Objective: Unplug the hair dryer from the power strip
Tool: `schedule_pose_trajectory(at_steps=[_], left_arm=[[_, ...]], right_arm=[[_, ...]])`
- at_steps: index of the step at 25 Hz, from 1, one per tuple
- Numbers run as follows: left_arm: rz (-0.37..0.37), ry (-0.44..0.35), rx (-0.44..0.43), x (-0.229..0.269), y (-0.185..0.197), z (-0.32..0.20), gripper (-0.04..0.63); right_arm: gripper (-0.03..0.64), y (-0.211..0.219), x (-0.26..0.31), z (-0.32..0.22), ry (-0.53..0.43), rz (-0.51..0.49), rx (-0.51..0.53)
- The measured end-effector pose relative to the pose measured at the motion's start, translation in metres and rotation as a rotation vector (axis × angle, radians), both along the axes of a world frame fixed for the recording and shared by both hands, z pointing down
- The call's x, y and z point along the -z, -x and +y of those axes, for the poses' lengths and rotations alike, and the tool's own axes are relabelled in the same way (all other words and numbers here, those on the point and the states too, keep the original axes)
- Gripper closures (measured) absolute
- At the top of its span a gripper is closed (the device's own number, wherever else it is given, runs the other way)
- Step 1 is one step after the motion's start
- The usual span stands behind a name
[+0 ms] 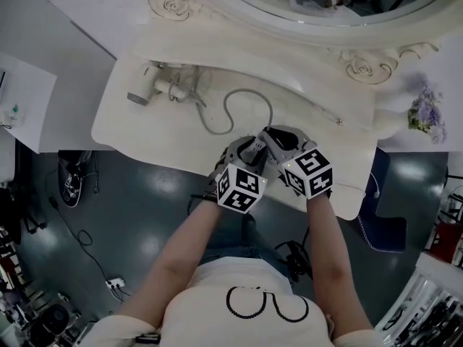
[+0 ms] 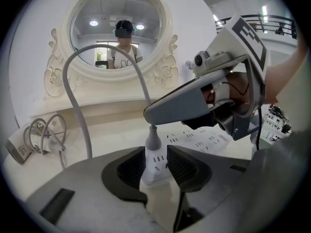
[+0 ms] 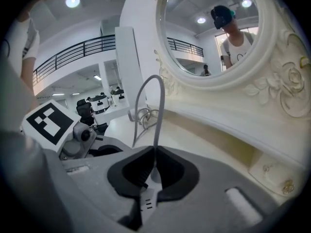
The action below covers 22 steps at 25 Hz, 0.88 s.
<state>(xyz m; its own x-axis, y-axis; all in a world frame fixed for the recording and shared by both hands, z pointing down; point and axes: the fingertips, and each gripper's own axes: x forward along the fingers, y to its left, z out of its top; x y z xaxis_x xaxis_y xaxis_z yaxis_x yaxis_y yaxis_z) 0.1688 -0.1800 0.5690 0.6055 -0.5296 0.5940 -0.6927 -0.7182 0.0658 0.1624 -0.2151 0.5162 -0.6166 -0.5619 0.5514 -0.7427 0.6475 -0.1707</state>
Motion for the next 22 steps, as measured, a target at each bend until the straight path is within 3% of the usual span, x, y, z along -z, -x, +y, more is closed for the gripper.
schedule_pose_trajectory(at_steps=[16,22], left_arm=[[-0.004,0.01,0.002,0.0,-0.001,0.0,0.457],[0.02,0.024,0.029,0.001,0.002,-0.002,0.468]], right_arm=[[0.6,0.001,0.001,0.0,0.008,0.012,-0.004],[0.597,-0.01,0.001,-0.006,0.04,-0.077,-0.024]])
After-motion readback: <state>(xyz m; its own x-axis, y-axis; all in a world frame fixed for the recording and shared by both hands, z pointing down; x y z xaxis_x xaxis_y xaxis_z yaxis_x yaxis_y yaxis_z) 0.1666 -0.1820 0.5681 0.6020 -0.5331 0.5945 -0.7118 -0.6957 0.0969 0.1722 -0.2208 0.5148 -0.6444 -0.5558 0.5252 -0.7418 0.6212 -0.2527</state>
